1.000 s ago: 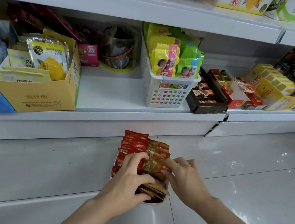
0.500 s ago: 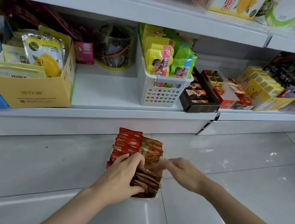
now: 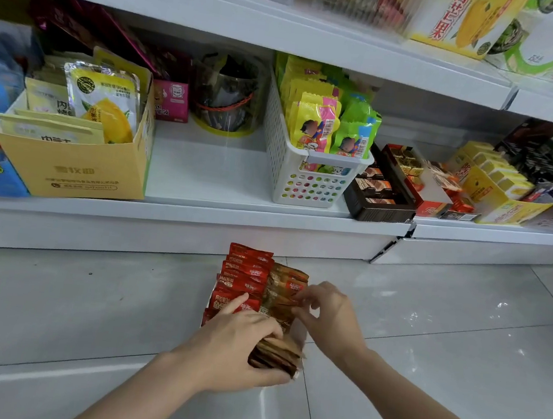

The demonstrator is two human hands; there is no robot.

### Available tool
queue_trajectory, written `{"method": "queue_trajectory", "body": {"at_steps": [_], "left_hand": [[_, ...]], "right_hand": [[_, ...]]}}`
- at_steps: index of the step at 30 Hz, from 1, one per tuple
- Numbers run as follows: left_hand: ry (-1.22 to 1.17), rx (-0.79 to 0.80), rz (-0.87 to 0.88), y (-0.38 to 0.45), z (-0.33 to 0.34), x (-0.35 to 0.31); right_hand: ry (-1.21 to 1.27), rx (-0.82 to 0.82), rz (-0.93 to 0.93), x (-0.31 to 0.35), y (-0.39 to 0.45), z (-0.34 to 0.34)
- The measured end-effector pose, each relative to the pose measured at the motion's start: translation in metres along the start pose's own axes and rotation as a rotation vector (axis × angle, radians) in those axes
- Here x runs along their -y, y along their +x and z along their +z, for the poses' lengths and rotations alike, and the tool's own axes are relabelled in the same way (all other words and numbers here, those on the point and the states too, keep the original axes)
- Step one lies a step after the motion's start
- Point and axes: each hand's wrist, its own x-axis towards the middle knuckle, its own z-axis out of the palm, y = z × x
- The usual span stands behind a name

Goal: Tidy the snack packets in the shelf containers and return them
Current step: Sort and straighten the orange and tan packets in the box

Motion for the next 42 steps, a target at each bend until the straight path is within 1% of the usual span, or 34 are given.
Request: {"method": "queue_trajectory", "body": {"at_steps": [3, 5, 6, 8, 10, 11, 12, 13, 16, 19, 21, 25, 30, 35, 40, 42], "left_hand": [[0.013, -0.010, 0.003, 0.005, -0.005, -0.009], [0.042, -0.021, 0.007, 0.008, -0.007, -0.011], [0.048, -0.014, -0.003, 0.010, -0.007, -0.011], [0.035, 0.015, -0.042, 0.012, -0.009, -0.010], [-0.026, 0.015, -0.078, 0.012, -0.010, -0.009], [-0.086, 0.008, -0.110, 0.012, -0.010, -0.008], [-0.154, -0.001, -0.154, 0.012, -0.009, -0.007], [-0.222, -0.009, -0.205, 0.012, -0.008, -0.005], [-0.411, -0.030, -0.354, 0.013, -0.006, -0.001], [-0.514, -0.032, -0.411, 0.014, -0.010, 0.000], [-0.538, 0.002, -0.389, 0.014, -0.013, -0.002], [-0.546, 0.115, -0.289, 0.009, -0.014, -0.003], [-0.641, 0.144, -0.258, 0.002, -0.013, 0.004], [-0.645, 0.150, -0.263, 0.003, -0.014, 0.005], [-0.643, 0.114, -0.250, 0.004, -0.010, 0.004], [-0.665, 0.069, -0.235, 0.005, -0.008, 0.002]], "right_hand": [[-0.096, 0.049, 0.016, 0.002, -0.003, 0.010], [-0.052, 0.009, 0.017, 0.005, -0.004, 0.011], [0.015, -0.022, 0.030, 0.005, -0.004, 0.008], [0.225, -0.098, 0.134, 0.005, -0.004, -0.006], [0.579, -0.195, 0.297, 0.006, -0.004, -0.027], [0.759, -0.215, 0.346, 0.007, -0.005, -0.039], [0.874, -0.222, 0.362, 0.007, -0.007, -0.050], [0.910, -0.214, 0.352, 0.006, -0.010, -0.060], [0.922, -0.167, 0.325, 0.005, -0.018, -0.072], [0.923, -0.096, 0.338, 0.006, -0.021, -0.069], [0.980, -0.073, 0.355, 0.009, -0.020, -0.065], [1.090, -0.035, 0.400, 0.017, -0.020, -0.062], [1.142, 0.013, 0.442, 0.019, -0.020, -0.058], [1.147, -0.012, 0.480, 0.020, -0.018, -0.056], [1.121, -0.125, 0.520, 0.021, -0.016, -0.048], [1.050, -0.159, 0.496, 0.024, -0.017, -0.043]]}}
